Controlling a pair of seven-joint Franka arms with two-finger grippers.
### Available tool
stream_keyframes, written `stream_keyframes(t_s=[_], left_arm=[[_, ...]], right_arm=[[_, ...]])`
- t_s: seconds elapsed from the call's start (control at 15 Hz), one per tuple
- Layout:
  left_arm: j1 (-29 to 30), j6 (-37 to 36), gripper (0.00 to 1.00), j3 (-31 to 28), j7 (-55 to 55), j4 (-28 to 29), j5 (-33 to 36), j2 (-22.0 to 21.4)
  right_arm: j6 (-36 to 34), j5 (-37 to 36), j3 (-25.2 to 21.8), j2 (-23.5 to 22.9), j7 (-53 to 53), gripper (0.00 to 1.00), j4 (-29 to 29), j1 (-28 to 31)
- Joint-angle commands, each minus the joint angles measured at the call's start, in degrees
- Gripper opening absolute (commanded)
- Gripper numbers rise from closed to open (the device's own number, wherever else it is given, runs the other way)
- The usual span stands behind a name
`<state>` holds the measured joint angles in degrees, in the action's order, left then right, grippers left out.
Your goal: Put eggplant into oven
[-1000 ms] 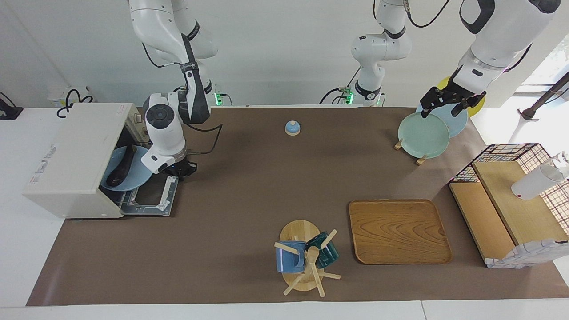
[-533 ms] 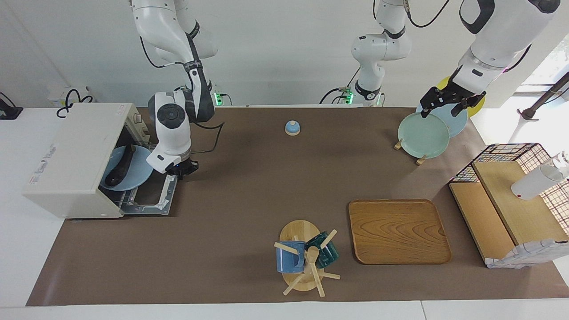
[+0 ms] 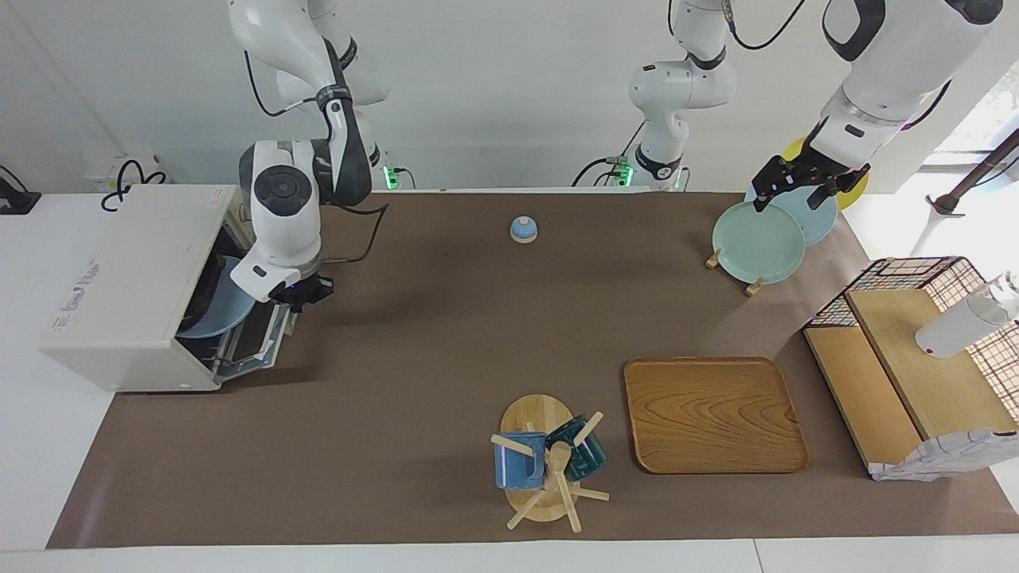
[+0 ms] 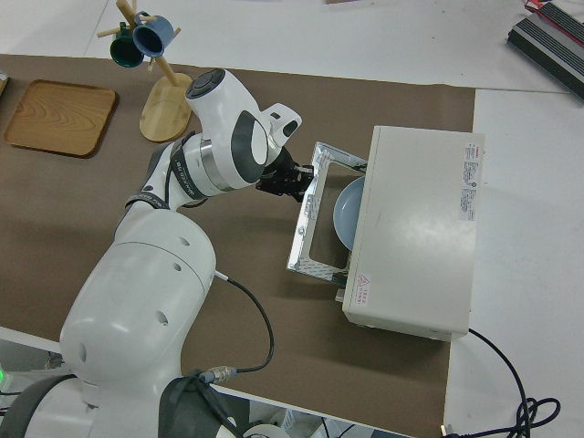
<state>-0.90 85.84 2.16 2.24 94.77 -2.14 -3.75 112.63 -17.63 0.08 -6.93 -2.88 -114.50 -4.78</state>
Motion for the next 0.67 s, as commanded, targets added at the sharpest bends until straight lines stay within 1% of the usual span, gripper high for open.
stream_keyframes(t_s=[0.0, 0.33, 0.47, 0.6], left_arm=[[0.5, 0.3, 1.0, 0.4, 0.0, 0.4, 0.8, -0.7], [0.5, 0.3, 1.0, 0.4, 0.0, 0.4, 0.8, -0.7], [0.5, 0.3, 1.0, 0.4, 0.0, 0.4, 0.8, -0.7], [0.5, 0.3, 1.0, 0.4, 0.0, 0.4, 0.8, -0.7]], right_arm=[[-1.1, -4.4, -1.6, -1.7, 6.1, 0.0, 4.1, 4.9], [-3.2, -4.1, -1.7, 0.9, 13.1, 0.0, 4.5, 9.1], [-3.8, -4.0, -1.8, 1.8, 15.2, 0.0, 4.5, 9.6], [-6.1, -3.4, -1.7, 2.7, 15.3, 0.0, 5.3, 9.4]])
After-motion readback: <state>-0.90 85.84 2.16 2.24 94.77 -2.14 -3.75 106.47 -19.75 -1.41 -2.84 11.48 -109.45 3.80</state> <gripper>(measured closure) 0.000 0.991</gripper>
